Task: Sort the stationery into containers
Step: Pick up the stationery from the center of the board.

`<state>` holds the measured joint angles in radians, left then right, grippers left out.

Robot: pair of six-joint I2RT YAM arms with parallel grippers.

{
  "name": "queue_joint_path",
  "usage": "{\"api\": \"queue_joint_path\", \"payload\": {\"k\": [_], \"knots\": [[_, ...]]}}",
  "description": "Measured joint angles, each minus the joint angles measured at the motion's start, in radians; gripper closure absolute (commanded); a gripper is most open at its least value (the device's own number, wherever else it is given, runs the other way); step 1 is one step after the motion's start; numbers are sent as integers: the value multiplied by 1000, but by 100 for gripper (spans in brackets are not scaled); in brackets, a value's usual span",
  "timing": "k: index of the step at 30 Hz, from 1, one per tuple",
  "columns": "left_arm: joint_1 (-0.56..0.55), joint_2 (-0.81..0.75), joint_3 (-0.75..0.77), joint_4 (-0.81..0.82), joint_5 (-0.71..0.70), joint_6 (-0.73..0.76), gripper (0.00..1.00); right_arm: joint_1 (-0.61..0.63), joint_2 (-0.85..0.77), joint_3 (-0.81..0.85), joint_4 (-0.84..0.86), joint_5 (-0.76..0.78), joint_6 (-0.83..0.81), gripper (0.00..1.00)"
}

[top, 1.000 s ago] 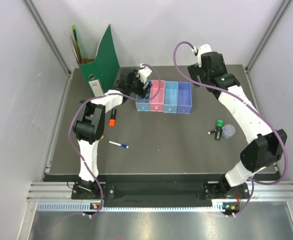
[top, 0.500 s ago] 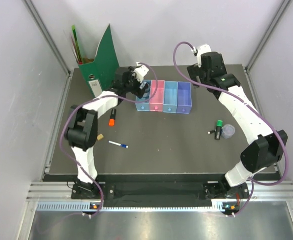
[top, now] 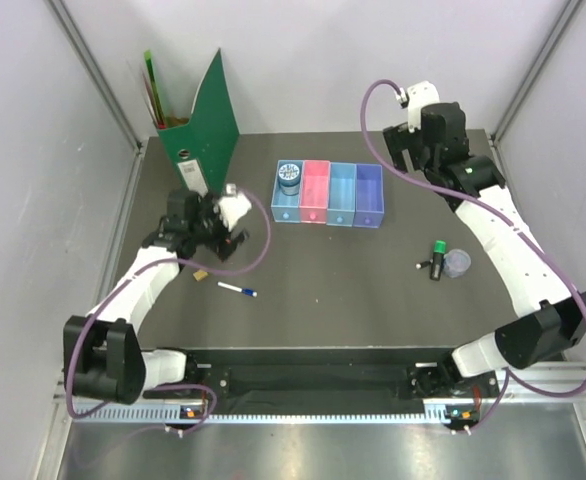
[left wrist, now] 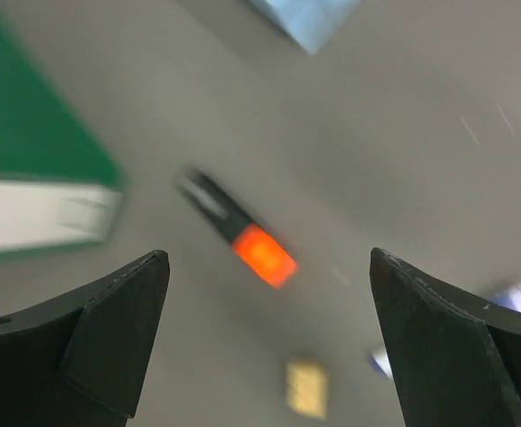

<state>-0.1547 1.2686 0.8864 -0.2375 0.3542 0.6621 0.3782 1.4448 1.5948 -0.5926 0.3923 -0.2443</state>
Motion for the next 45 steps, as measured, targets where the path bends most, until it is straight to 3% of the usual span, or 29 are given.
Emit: {"api": "queue_joint_path", "payload": {"k": [6,18,30,37,45], "knots": [[39,-27,-108,-209,97,174,1,2,-34,-24,-2,-2,-1,0],[236,15,-109,-351,183,443,3,6,-72,-85,-5,-2,-18,0],[339,243,-55,-480,211,627,11,6,-73,-98,-7,-1,-18,0],[345,246,-64,-397,201,620,26,6,-74,-109,-9,-1,-18,0],[346,268,-69,-353,188,607,53,6,-74,-109,-8,-1,-18,0]]}}
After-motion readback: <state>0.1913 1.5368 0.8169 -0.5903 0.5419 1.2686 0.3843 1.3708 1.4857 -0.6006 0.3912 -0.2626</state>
